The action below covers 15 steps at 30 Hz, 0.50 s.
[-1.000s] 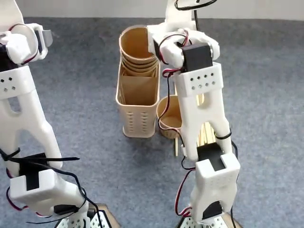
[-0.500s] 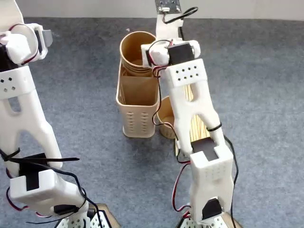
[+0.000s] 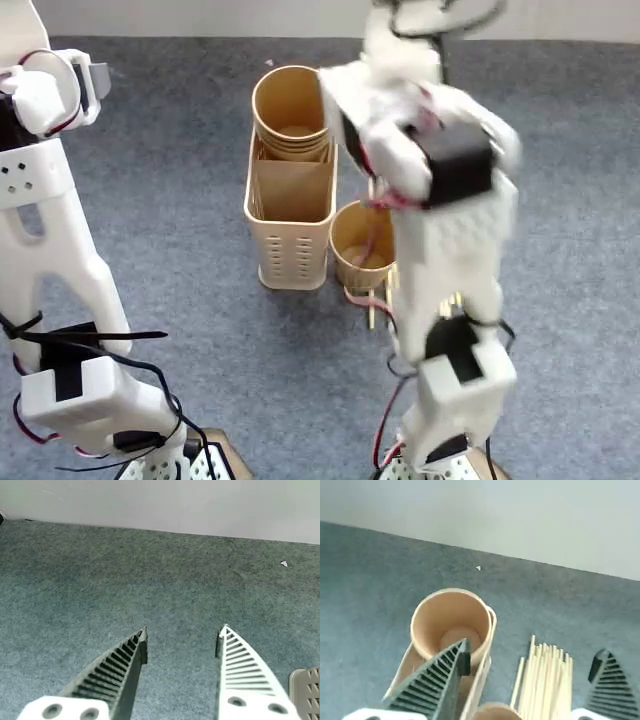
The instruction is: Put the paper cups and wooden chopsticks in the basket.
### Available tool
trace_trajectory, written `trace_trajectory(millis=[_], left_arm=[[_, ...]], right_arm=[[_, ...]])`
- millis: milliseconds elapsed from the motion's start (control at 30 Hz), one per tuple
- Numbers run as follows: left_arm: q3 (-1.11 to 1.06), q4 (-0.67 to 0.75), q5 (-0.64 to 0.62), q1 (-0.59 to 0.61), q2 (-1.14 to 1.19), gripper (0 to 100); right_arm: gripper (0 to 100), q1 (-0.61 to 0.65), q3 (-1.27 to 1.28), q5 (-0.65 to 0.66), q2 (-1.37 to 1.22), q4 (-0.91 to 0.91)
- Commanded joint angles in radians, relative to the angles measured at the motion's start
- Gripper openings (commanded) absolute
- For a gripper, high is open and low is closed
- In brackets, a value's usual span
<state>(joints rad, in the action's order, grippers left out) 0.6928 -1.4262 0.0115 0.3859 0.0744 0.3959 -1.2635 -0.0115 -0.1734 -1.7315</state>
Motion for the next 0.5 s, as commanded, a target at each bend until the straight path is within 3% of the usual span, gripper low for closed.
trace_trajectory(millis=[0, 67, 200, 300, 467], left_arm=[[0.005, 0.014, -0.006, 0.008, -0.004, 25], [0.005, 0.014, -0.006, 0.010, -0.004, 25], [0.005, 0.014, -0.006, 0.010, -0.004, 25], [0.005, 0.014, -0.006, 0.005, -0.004, 25], [-0.015, 0.015, -0.006, 0.005, -0.004, 25]], right_arm=[[36.4, -0.119, 0.274, 0.040, 0.134, -0.027], [36.4, -0.143, 0.498, 0.083, 0.163, -0.024], [36.4, -0.180, 0.881, 0.292, 0.163, 0.035], [36.4, -0.213, 1.066, 0.296, 0.171, 0.174], [36.4, -0.203, 1.152, 0.295, 0.165, 0.260]])
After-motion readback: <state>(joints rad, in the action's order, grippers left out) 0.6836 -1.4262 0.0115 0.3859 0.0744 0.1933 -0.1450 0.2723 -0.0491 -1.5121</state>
